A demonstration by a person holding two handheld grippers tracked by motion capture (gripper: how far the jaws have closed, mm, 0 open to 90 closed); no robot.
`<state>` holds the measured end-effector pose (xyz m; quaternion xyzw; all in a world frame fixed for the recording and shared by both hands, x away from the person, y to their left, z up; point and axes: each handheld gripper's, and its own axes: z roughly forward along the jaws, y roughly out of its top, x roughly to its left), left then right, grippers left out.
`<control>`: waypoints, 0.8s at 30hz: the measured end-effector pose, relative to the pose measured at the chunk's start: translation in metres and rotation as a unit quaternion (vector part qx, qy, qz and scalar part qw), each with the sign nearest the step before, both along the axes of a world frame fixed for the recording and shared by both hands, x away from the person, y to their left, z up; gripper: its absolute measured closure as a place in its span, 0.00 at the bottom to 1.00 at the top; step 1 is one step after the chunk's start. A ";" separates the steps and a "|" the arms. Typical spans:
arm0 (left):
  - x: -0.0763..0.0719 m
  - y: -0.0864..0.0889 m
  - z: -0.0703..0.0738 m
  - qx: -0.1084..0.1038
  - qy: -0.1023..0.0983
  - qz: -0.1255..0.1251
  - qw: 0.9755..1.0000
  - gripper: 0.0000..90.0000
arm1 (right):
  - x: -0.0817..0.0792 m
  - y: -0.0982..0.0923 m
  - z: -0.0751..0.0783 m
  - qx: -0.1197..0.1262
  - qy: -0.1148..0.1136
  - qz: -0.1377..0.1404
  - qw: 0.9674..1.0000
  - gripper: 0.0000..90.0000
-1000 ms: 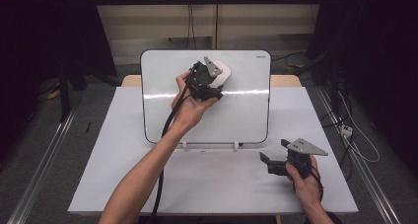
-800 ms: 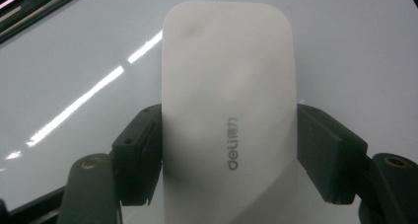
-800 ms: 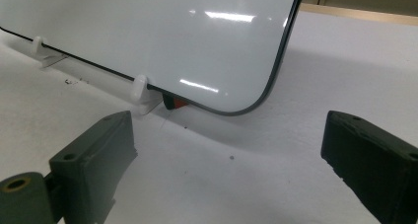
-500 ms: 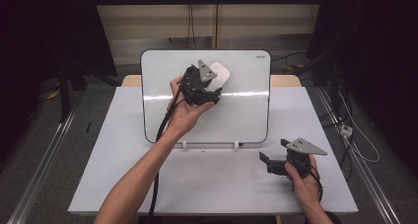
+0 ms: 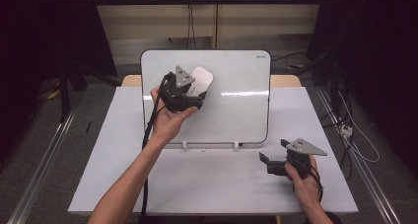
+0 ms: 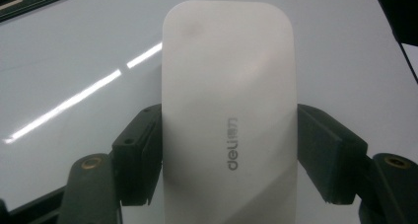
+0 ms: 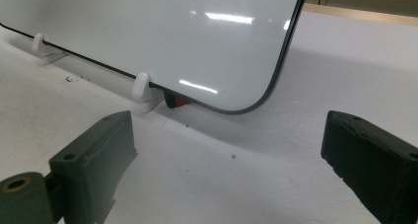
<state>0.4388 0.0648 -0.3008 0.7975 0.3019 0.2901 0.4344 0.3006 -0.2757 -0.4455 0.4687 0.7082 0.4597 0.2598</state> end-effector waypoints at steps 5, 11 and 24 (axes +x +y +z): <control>-0.006 0.017 -0.003 -0.005 0.002 0.015 1.000 0.35 | -0.001 0.001 0.000 -0.001 -0.001 0.000 1.000 0.06; -0.009 0.033 -0.007 -0.011 0.007 0.027 1.000 0.35 | -0.002 0.003 0.001 -0.002 0.000 0.002 1.000 0.06; -0.022 0.057 -0.020 -0.002 0.019 0.033 0.999 0.35 | 0.002 0.003 0.000 -0.001 0.002 -0.003 1.000 0.07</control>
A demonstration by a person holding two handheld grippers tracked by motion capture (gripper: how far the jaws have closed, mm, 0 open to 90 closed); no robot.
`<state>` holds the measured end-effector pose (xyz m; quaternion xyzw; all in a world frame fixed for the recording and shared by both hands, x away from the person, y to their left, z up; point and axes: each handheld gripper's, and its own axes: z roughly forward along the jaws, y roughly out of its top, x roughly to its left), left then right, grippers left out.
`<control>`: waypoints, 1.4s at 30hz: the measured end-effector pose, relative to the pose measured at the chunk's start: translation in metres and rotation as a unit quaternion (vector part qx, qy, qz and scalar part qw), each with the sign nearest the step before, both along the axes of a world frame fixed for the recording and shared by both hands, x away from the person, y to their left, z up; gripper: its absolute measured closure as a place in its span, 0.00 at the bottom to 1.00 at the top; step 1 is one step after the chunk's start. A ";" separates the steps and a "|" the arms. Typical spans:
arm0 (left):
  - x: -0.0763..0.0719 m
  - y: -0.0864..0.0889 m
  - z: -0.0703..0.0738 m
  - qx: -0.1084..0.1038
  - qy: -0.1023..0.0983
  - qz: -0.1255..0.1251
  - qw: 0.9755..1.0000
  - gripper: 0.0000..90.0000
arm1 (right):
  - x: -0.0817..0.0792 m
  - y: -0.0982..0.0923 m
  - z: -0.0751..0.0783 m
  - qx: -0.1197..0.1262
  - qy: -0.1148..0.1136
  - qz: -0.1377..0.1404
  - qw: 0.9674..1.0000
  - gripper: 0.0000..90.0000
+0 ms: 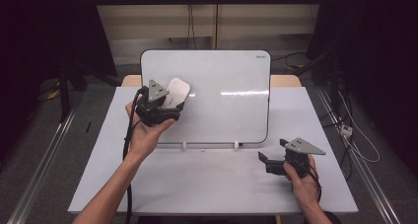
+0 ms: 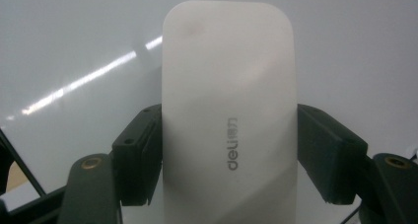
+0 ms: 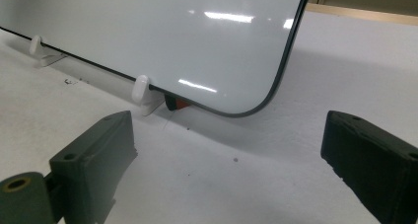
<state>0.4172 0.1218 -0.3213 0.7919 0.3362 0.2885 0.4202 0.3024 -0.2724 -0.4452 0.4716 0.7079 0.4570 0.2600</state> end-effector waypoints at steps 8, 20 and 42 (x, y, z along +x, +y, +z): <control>0.003 0.006 -0.024 0.014 0.011 0.015 1.000 0.35 | -0.001 0.000 -0.001 -0.002 0.000 0.003 1.000 0.06; 0.013 -0.003 -0.035 0.042 -0.002 0.027 0.999 0.34 | 0.000 -0.002 -0.002 0.001 0.003 0.002 1.000 0.06; 0.009 0.010 -0.030 -0.010 0.028 0.024 0.999 0.06 | -0.001 -0.001 -0.001 0.000 0.000 0.004 1.000 0.06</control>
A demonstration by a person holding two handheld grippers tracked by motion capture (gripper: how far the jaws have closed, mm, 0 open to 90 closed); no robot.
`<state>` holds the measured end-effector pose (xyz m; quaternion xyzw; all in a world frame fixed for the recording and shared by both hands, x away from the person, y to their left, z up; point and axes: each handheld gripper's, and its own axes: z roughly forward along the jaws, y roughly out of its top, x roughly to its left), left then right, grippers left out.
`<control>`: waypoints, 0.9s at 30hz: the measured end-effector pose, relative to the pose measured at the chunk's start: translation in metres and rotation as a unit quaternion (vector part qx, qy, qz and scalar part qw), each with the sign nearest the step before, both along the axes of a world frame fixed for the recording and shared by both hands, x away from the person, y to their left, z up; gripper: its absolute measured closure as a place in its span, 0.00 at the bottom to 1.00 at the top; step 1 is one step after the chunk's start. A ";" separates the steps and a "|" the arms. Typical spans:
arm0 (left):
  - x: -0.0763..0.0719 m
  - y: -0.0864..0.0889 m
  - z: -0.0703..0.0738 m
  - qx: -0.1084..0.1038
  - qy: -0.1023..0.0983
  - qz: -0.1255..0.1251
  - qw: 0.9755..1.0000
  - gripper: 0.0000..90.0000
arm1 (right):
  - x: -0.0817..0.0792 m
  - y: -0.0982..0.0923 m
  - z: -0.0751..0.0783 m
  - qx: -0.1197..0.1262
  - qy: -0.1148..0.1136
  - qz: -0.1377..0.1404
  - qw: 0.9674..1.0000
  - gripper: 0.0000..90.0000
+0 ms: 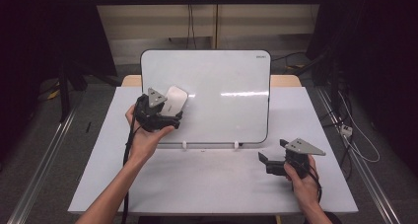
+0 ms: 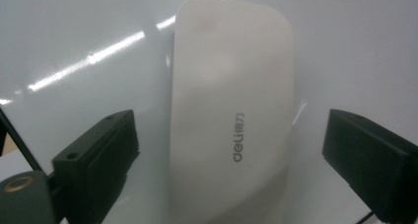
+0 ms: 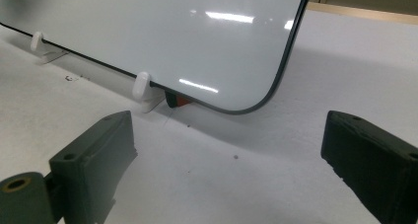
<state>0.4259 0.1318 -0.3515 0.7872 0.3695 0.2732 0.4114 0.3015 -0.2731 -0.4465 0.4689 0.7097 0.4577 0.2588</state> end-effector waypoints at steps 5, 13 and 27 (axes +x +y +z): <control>-0.011 0.011 -0.002 -0.026 0.012 -0.007 1.000 0.04 | -0.001 -0.001 0.001 0.000 0.000 -0.002 1.000 0.06; -0.016 0.028 -0.010 -0.033 0.026 -0.016 0.999 0.05 | -0.001 0.002 0.001 -0.003 0.000 0.002 1.000 0.06; -0.042 0.057 -0.026 -0.029 0.026 0.003 0.999 0.05 | -0.003 0.000 0.001 -0.003 -0.002 -0.002 1.000 0.06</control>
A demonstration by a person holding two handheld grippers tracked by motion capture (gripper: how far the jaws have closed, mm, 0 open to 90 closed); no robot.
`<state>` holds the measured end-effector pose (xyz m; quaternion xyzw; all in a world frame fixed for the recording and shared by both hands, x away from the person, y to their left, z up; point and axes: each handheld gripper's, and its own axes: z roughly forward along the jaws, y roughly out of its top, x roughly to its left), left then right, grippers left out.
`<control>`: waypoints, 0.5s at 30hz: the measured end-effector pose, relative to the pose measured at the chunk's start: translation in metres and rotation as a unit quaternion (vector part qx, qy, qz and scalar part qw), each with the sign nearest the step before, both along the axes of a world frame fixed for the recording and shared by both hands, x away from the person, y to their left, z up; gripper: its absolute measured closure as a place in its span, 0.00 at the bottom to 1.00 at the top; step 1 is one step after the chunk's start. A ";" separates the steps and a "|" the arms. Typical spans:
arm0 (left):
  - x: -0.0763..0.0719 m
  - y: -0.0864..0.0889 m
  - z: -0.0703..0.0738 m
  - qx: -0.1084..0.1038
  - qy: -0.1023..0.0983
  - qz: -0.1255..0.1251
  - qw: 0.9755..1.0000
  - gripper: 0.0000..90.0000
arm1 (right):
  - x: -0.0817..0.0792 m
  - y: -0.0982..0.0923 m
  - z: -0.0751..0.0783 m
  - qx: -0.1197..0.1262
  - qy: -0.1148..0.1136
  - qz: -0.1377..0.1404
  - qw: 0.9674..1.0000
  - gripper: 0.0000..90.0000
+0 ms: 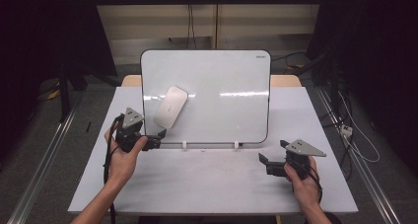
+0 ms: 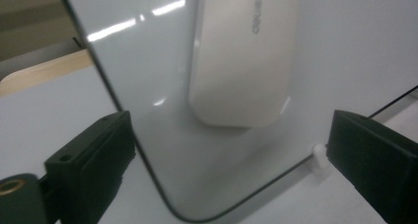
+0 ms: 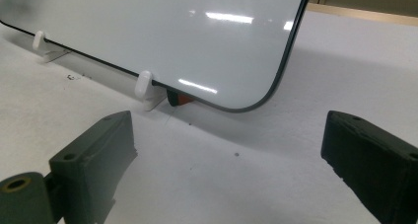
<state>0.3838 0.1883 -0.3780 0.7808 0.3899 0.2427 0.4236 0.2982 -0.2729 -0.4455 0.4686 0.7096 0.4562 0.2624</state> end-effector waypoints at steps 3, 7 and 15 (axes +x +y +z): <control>-0.006 0.006 -0.004 -0.010 0.007 -0.002 1.000 0.05 | 0.000 0.000 0.000 0.000 0.000 0.000 1.000 0.06; -0.018 0.011 -0.009 -0.001 0.001 -0.003 1.000 0.05 | 0.000 0.000 0.000 0.000 0.001 -0.001 1.000 0.06; -0.038 0.018 -0.026 0.001 0.001 0.005 1.000 0.05 | 0.000 -0.001 0.000 0.000 0.003 -0.003 1.000 0.06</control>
